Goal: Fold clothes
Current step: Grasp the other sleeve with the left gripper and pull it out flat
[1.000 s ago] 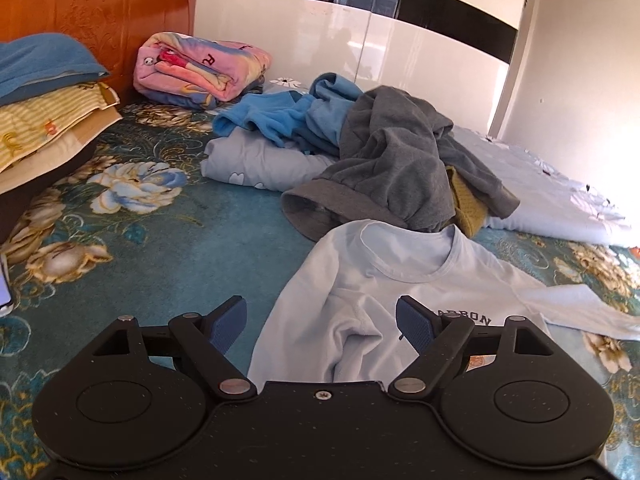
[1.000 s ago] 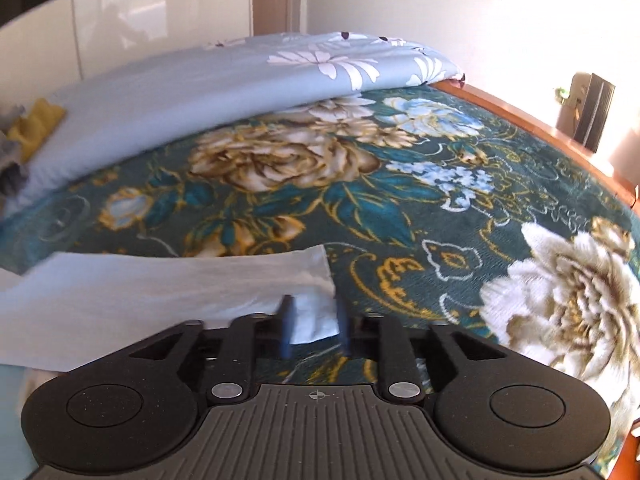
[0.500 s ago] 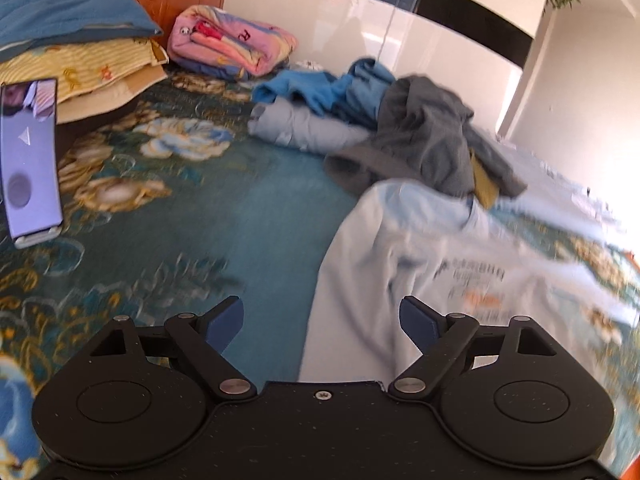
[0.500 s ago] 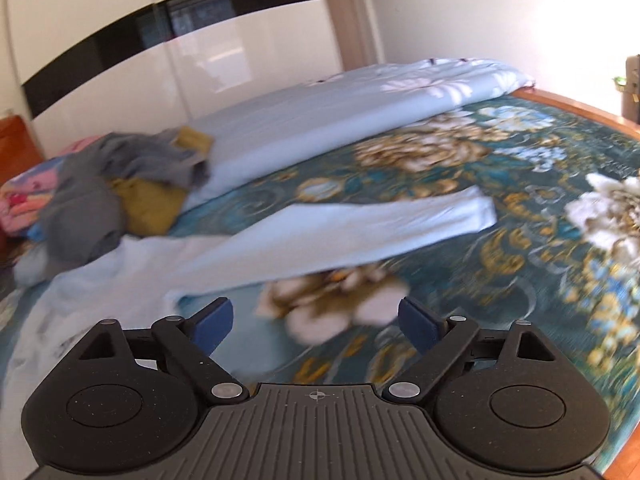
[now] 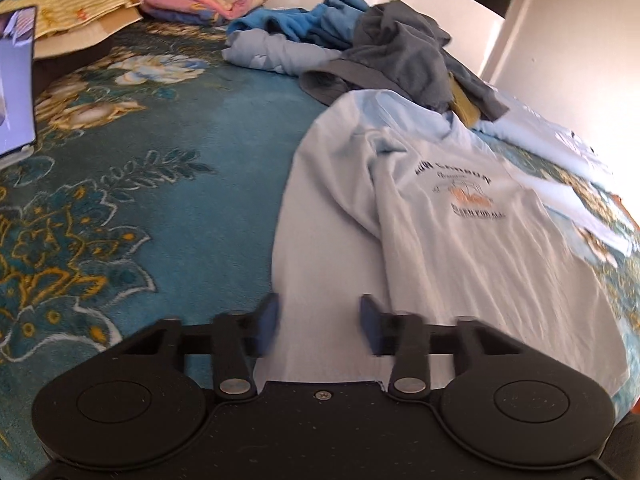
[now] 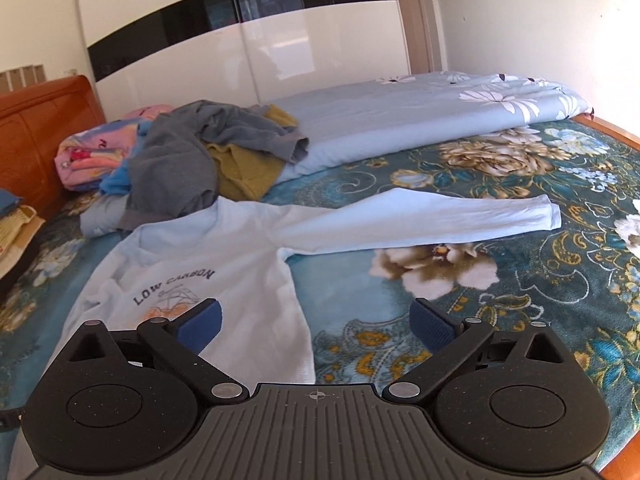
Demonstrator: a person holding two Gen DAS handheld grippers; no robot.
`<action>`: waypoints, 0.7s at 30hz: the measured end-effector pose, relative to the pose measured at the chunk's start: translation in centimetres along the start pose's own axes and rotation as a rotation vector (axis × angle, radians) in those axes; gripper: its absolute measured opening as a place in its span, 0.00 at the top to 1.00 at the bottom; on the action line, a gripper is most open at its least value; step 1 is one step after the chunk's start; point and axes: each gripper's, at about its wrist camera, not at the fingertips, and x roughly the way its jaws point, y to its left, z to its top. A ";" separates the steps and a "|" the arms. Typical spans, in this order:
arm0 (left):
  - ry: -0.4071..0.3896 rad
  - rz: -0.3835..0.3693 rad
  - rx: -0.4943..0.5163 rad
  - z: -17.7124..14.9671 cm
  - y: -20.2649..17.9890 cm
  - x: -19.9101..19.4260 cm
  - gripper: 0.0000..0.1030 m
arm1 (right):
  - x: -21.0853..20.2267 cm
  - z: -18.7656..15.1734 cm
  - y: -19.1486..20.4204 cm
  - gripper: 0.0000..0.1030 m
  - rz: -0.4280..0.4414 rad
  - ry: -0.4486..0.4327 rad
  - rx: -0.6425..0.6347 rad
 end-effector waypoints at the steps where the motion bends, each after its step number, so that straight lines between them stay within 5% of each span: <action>1: 0.001 -0.003 0.003 -0.2 -0.1 0.1 1.00 | 0.0 -0.1 0.2 0.02 -0.002 0.004 -0.006; 5: -0.031 0.013 0.023 -0.2 -0.2 -0.2 1.00 | 0.0 -0.8 0.7 0.02 -0.005 0.021 -0.013; 13: -0.166 0.255 0.096 5.3 4.4 -0.5 1.00 | -0.1 -1.1 0.3 0.02 -0.038 0.038 -0.022; 21: -0.123 0.381 0.054 10.0 9.2 3.6 1.00 | 0.9 -1.6 -0.7 0.02 -0.067 0.066 0.005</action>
